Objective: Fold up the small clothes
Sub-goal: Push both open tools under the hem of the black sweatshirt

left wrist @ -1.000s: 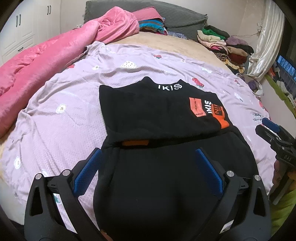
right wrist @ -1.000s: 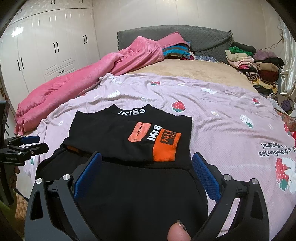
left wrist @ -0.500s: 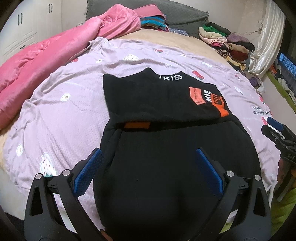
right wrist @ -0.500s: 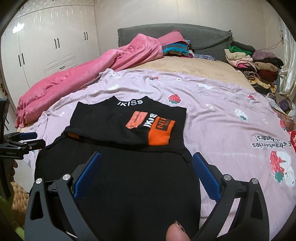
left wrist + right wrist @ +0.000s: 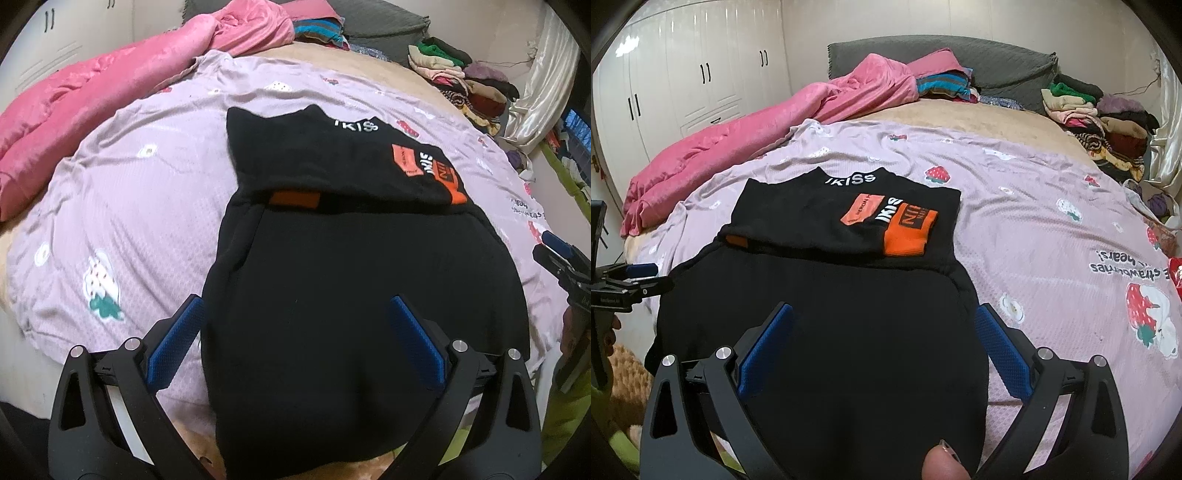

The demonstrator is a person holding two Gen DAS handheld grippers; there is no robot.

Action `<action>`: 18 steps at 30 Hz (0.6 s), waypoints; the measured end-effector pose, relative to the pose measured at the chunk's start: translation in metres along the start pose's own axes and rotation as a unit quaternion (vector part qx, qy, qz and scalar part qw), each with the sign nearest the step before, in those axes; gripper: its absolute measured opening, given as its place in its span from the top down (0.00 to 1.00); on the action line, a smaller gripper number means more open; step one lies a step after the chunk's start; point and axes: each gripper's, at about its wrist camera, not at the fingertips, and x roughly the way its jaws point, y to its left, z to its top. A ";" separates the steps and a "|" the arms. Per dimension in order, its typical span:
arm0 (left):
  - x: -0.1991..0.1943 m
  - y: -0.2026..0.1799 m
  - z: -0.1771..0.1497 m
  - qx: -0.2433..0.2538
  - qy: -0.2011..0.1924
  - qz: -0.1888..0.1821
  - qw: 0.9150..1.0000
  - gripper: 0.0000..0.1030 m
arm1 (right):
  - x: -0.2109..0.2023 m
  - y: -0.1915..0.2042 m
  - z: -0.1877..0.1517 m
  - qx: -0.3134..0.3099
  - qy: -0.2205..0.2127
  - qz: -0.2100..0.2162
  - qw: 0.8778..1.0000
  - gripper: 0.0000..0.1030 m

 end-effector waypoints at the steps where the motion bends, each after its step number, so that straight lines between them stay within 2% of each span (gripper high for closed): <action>1: 0.000 0.002 -0.002 -0.002 0.002 0.001 1.000 0.09 | 0.000 0.000 0.000 0.000 0.001 0.000 1.000 0.05; 18: -0.004 0.028 -0.043 -0.025 0.029 0.000 0.999 0.09 | 0.001 0.008 -0.001 -0.011 0.006 0.012 1.000 0.05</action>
